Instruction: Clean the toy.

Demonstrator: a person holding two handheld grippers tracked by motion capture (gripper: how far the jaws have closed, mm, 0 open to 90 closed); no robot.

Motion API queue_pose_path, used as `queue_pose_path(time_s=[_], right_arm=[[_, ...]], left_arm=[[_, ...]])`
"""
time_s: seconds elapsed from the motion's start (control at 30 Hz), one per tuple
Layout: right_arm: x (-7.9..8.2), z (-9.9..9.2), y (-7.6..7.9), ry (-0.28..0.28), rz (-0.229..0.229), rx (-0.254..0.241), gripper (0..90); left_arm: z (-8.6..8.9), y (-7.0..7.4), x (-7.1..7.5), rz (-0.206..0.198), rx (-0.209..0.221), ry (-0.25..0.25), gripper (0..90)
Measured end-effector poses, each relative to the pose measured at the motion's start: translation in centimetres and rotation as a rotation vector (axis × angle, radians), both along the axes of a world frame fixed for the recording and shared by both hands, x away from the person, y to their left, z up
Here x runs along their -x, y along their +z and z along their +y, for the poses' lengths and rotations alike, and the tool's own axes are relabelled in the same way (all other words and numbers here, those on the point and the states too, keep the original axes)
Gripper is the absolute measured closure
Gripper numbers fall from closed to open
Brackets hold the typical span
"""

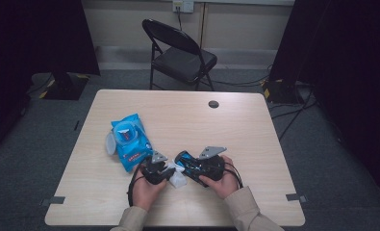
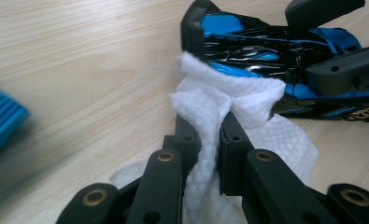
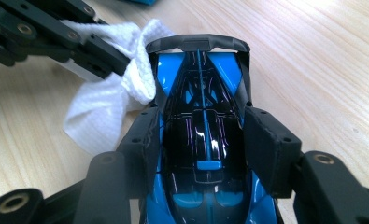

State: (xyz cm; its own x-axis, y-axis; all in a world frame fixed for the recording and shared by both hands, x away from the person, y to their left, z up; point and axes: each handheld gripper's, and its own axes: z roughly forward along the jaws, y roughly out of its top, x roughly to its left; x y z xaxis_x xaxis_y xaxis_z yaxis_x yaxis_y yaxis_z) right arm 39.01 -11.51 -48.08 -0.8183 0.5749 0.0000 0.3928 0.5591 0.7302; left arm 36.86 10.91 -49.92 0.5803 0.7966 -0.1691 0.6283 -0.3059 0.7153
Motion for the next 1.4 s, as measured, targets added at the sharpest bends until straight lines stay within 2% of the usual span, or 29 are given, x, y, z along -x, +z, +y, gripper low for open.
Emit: queue_pose_path(time_s=[0.17,0.33,0.37,0.47,0.53,0.6,0.67,0.73,0.77,0.87,1.03,1.23,1.4], right_arm=[[0.0,0.0,0.0,-0.002,0.0,0.0,47.7],[0.0,0.1,0.0,-0.004,0.003,0.001,47.7],[0.0,0.1,0.0,-0.004,0.003,-0.001,47.7],[0.0,0.1,0.0,-0.006,0.003,0.001,47.7],[0.0,0.1,0.0,-0.006,0.003,0.002,47.7],[0.0,0.1,0.0,-0.004,0.002,-0.001,47.7],[0.0,0.2,0.0,-0.006,0.0,0.003,47.7],[0.0,0.2,0.0,-0.007,0.0,0.002,47.7],[0.0,0.2,0.0,-0.007,0.0,0.003,47.7],[0.0,0.2,0.0,-0.007,-0.001,0.004,47.7],[0.0,0.2,0.0,-0.007,-0.003,0.002,47.6],[0.0,0.2,0.0,-0.007,-0.003,0.005,47.6],[0.1,0.2,0.0,-0.007,-0.003,0.005,47.6]], left_arm=[[-0.3,0.2,0.0,0.01,-0.012,-0.011,83.6],[-1.0,0.2,0.4,0.023,-0.002,-0.035,83.9],[-1.3,0.2,0.5,0.038,0.013,-0.054,84.0],[-2.0,0.3,0.9,0.026,-0.016,-0.069,84.0],[-2.2,0.3,1.0,0.032,-0.009,-0.07,84.0],[-2.7,0.2,1.3,0.049,0.03,-0.09,84.2],[-3.4,0.2,1.7,0.031,0.008,-0.106,84.2],[-4.0,0.2,1.9,0.037,0.013,-0.115,84.2],[-4.2,0.2,2.0,0.031,0.0,-0.121,84.2],[-4.6,0.2,2.2,0.04,0.018,-0.134,84.2],[-5.3,0.2,2.6,0.025,-0.005,-0.147,84.2],[-5.6,0.1,3.0,0.014,0.001,-0.137,84.6],[-6.0,0.2,3.4,0.026,0.01,-0.153,84.7]])
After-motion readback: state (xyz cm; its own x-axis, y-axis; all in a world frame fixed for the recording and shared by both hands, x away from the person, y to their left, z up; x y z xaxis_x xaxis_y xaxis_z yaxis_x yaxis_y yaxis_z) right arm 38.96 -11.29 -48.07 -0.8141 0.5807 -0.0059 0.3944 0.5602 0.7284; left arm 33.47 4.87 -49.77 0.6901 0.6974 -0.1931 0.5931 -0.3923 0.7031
